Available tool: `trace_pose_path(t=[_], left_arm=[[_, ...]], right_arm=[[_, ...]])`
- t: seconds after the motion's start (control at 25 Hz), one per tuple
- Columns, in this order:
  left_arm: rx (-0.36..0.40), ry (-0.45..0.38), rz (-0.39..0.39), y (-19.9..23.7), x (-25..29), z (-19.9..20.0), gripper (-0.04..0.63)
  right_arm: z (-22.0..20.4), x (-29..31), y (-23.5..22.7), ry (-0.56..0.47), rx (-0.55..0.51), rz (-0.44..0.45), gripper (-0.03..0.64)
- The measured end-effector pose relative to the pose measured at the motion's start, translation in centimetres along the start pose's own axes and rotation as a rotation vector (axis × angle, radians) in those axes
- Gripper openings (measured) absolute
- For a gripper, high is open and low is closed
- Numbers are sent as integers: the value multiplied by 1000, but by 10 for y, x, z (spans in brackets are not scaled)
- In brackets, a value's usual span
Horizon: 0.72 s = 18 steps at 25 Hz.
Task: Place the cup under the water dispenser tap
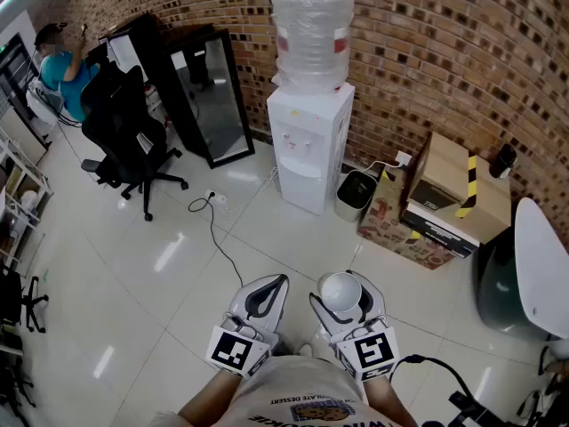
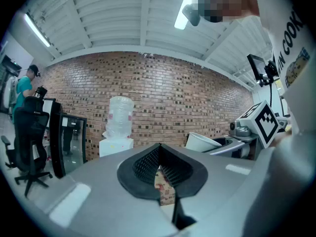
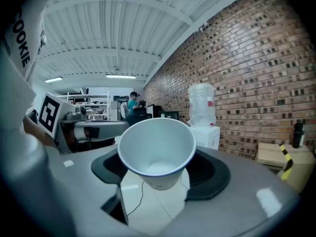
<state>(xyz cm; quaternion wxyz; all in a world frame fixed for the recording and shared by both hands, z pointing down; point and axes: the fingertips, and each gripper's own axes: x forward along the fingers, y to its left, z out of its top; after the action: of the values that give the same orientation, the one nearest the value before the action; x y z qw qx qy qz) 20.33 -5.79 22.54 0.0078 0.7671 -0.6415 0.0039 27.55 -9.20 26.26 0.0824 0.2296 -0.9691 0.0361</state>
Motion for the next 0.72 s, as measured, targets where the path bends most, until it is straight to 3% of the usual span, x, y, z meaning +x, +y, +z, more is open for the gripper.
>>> trace_pose_path(t=[0.36, 0.72], left_arm=[[18, 11, -42, -12, 13, -1, -9], [-21, 17, -36, 13, 31, -17, -9]], right_arm=[[-7, -10, -6, 9, 15, 6, 344], [-18, 24, -8, 40, 23, 33, 344]])
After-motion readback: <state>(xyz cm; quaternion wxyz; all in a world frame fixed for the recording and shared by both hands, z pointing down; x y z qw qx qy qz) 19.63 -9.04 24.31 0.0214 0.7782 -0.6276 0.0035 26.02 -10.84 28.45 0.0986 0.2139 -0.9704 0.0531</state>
